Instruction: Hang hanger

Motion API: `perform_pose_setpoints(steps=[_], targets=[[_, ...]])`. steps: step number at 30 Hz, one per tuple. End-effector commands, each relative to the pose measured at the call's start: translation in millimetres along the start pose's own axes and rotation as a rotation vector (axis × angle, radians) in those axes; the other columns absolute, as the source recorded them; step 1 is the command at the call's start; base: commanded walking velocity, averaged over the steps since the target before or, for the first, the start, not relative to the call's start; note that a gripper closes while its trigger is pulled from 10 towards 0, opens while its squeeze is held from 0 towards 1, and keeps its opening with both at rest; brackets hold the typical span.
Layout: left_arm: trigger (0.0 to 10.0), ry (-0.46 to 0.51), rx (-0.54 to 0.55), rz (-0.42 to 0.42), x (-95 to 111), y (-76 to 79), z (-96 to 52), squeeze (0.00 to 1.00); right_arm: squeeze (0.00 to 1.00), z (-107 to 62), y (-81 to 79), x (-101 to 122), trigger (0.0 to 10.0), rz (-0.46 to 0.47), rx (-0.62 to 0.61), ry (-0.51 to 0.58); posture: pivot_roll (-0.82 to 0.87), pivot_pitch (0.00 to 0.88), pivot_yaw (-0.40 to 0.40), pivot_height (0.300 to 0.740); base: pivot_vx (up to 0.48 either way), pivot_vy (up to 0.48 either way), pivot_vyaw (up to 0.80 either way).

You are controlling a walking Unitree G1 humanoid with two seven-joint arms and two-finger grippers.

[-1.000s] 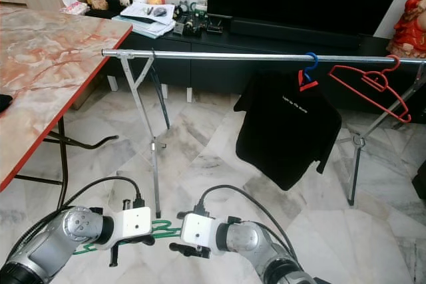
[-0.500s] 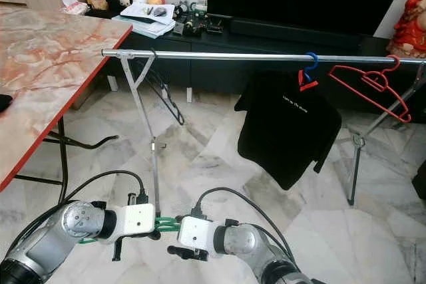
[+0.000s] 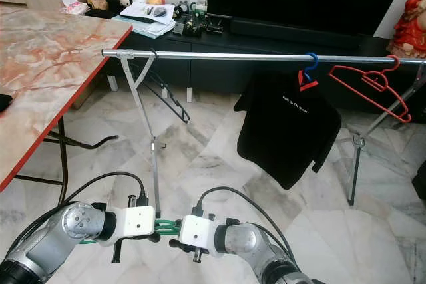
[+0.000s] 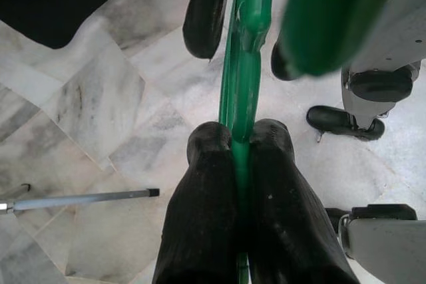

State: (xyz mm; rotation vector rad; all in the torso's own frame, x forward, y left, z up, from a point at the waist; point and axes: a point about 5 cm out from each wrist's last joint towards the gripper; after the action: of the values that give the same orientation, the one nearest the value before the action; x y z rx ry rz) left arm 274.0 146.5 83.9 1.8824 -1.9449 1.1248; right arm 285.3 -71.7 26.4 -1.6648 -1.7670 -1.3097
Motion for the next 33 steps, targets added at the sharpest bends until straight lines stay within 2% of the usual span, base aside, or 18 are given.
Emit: perform_pose_setpoints(steps=[1, 19, 26, 27, 28, 29, 33], targets=[[10.0, 0.013, -0.004, 0.024, 3.7, -0.5, -1.5, 0.00, 0.00, 0.1, -2.1, -1.8, 0.0, 0.021, 0.007, -0.004, 0.17, 0.085, -0.108, 0.740, 0.000, 0.000, 0.00], [10.0, 0.036, 0.013, 0.058, 6.1, -2.9, -1.7, 0.00, 0.00, 0.1, -9.4, -7.2, 0.0, 0.046, 0.031, -0.022, 0.17, 0.096, -0.111, 0.740, 0.000, 0.000, 0.00], [10.0, 0.056, -0.039, 0.032, 8.5, -0.2, -4.4, 0.00, 0.00, 0.6, -12.7, -8.9, 0.0, 0.035, 0.050, -0.038, 0.17, 0.100, -0.111, 0.740, 0.000, 0.000, 0.00], [10.0, 0.062, -0.050, 0.025, 9.0, 0.7, -5.0, 0.76, 0.00, 0.1, -14.1, -10.6, 0.0, 0.036, 0.054, -0.047, 0.17, 0.100, -0.111, 0.740, 0.000, 0.000, 0.00], [10.0, 0.066, -0.057, 0.018, 9.3, 1.4, -5.4, 0.76, 0.00, -0.3, -15.4, -12.2, 0.0, 0.037, 0.057, -0.055, 0.17, 0.100, -0.111, 0.740, 0.000, 0.000, 0.00], [10.0, 0.066, -0.063, 0.015, 9.2, 1.8, -5.7, 1.00, 0.00, -0.9, -16.7, -13.9, 0.0, 0.041, 0.058, -0.063, 0.18, 0.101, -0.111, 0.740, 0.000, 0.000, 0.00], [10.0, 0.055, -0.081, 0.007, 7.7, 3.6, -7.1, 1.00, 0.00, -3.6, -22.8, -21.9, 0.0, 0.064, 0.064, -0.097, 0.18, 0.102, -0.110, 0.740, 0.000, 0.000, 0.00]])
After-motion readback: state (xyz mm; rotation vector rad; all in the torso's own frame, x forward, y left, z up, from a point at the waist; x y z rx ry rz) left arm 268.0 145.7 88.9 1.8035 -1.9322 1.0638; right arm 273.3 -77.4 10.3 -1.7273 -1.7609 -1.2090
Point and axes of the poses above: a point about 5 cm out from each wrist's last joint towards the gripper, its own z axis pointing out of the wrist towards the gripper, its own x axis along the axis of the wrist's last joint, y = z × x, and after that the axes turned 3 degrees about -z, right-handed
